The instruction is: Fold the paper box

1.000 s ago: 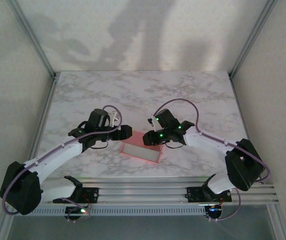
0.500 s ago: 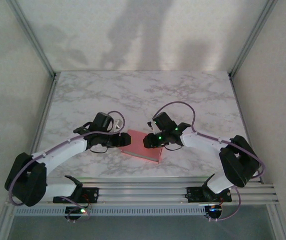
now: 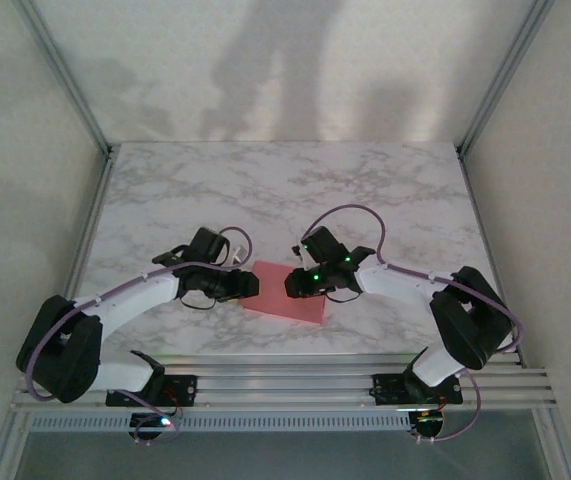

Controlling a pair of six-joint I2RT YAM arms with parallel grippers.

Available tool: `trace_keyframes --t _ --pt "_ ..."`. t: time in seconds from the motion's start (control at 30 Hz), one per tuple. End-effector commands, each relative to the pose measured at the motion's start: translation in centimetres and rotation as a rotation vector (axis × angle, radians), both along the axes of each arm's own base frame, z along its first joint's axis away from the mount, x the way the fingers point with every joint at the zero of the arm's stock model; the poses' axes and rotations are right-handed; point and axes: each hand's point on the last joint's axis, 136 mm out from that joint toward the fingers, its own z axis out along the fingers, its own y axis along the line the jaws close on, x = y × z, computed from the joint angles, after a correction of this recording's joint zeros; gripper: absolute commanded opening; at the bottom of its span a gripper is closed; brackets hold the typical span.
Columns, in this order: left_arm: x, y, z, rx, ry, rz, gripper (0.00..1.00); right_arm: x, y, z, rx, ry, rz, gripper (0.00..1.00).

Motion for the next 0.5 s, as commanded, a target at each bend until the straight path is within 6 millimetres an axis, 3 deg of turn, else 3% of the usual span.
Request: trace_keyframes --t 0.0,0.23,0.47 --pt "-0.5 -0.6 -0.3 -0.050 0.039 -0.010 0.50 -0.1 0.7 -0.4 -0.005 0.001 0.004 0.33" --pt "-0.5 -0.3 -1.5 -0.018 0.056 -0.001 0.42 -0.2 0.5 -1.4 -0.053 0.001 0.009 0.31" --pt "0.2 0.2 -1.1 0.017 0.018 0.019 0.22 -0.1 -0.4 -2.3 -0.159 -0.034 0.015 0.30"
